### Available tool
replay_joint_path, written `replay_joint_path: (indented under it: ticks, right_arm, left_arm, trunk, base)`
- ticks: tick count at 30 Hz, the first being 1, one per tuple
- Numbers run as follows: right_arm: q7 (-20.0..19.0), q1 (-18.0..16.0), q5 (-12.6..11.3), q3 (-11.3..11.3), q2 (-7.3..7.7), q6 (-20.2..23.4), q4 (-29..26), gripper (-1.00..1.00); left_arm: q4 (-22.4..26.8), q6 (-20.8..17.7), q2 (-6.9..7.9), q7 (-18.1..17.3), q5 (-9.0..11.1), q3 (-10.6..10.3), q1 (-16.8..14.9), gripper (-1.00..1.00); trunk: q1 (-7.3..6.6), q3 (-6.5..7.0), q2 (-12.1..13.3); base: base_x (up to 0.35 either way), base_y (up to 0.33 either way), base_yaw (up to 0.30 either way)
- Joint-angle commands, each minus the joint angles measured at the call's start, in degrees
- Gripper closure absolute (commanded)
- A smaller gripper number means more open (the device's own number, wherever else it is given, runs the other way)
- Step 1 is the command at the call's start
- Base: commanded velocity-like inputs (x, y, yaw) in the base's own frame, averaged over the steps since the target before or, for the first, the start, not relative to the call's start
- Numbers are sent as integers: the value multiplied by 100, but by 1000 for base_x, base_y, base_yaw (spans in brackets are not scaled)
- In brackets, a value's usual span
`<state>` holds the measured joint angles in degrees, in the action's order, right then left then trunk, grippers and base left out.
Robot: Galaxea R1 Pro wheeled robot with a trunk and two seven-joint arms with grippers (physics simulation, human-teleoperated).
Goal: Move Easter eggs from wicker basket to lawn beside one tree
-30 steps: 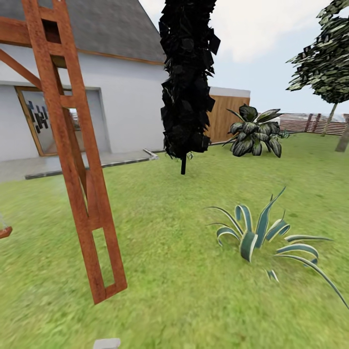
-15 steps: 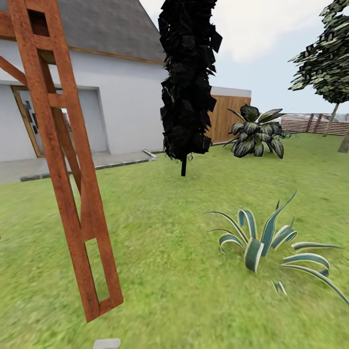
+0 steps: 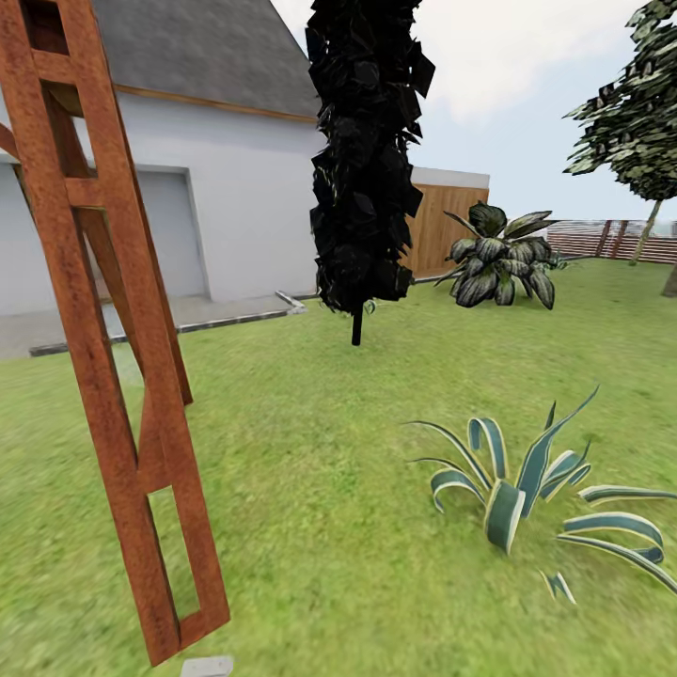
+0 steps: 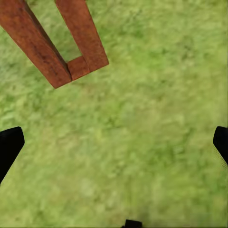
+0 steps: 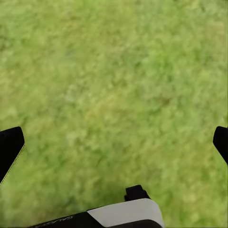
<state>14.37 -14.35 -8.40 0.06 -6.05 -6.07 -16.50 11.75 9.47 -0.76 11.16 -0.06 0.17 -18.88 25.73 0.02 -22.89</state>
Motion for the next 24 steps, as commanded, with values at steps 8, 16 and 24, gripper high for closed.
replay_joint_path:
  ticks: [8,16,24]
  right_arm:
    - [4,-2,-57,3,-2,-34,-2,-100]
    - [4,-3,-57,3,-2,-34,-3,-100]
    - [4,-2,-57,3,-2,-29,-3,-100]
  left_arm:
    - [-6,20,2,18,-2,0,-2,-100]
    - [-6,20,1,18,0,0,-2,-100]
    - [-6,20,5,18,1,0,-2,-100]
  trunk:
    - [5,-2,-3]
    - [5,-2,-3]
    - [5,-2,-3]
  base:
    - [329,0,0]
    - [329,0,0]
    - [329,0,0]
